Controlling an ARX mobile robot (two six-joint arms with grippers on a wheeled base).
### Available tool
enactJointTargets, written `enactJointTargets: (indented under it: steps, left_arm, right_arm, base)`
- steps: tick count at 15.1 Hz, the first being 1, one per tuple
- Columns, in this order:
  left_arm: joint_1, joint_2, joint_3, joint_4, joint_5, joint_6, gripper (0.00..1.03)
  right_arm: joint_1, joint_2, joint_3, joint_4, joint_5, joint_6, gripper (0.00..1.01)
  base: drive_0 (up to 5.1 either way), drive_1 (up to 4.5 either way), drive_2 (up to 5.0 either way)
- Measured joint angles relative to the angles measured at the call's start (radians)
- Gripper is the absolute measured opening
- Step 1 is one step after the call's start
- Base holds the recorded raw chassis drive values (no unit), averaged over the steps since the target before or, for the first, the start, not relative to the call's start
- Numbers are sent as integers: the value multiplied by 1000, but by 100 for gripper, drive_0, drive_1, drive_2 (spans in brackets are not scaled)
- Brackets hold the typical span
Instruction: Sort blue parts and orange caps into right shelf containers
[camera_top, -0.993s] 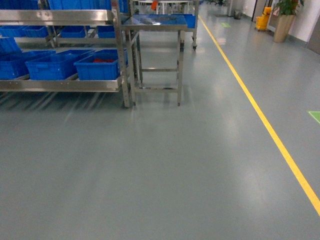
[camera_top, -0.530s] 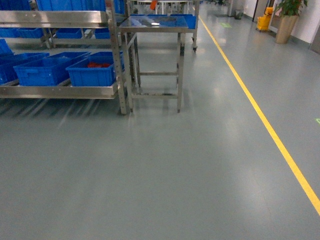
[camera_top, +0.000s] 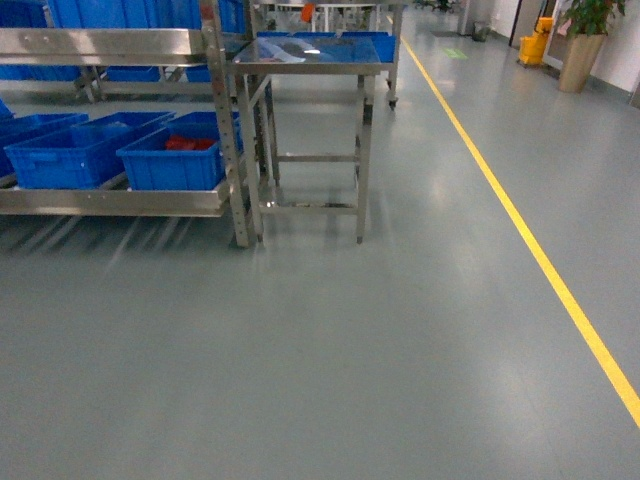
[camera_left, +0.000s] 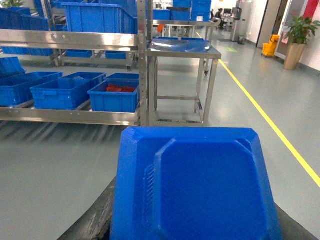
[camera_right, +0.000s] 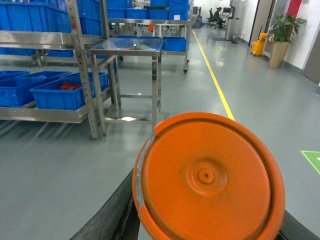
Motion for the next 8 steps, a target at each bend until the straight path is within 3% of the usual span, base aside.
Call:
enactJointTargets:
  steps: [8]
  left_arm:
    - [0, 0, 0, -2, 1, 0, 43]
  right_arm:
    - [0, 0, 0, -5, 0, 0, 44]
  base:
    - [1, 434, -433]
